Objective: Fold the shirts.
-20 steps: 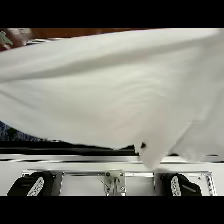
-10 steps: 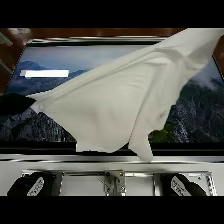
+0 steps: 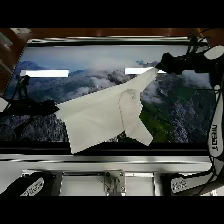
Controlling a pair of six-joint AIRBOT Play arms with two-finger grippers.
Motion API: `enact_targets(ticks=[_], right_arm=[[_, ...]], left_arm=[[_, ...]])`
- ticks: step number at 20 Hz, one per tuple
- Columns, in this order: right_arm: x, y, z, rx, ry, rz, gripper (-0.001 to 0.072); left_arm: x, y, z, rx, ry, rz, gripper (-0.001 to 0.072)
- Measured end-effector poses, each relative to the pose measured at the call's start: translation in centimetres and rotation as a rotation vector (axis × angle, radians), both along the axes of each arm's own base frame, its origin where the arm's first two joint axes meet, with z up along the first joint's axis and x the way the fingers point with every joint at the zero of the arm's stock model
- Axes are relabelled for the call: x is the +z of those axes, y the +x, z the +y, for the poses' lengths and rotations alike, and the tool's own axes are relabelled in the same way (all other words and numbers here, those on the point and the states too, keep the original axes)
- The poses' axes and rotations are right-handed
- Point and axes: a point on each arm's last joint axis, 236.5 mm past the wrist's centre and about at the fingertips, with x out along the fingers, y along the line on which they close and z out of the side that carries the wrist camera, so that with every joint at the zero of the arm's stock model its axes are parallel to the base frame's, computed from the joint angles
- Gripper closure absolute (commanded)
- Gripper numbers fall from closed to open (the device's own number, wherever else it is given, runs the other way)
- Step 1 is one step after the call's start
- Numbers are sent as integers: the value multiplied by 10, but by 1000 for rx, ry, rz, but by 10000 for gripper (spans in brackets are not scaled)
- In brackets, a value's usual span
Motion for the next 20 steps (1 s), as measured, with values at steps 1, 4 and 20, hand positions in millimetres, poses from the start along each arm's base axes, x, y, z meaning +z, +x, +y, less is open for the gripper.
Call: enact_targets(ticks=[1,4,20], right_arm=[[-18,-2,8,10,-8,51,465],[-45,-4,22,16,-22,123,75],[-87,-182,-74,218,44,653,76]], left_arm=[[-14,2,-4,-7,-6,32,404],[-45,6,-10,21,-38,127,-9],[-108,-146,10,115,-251,479,-9]])
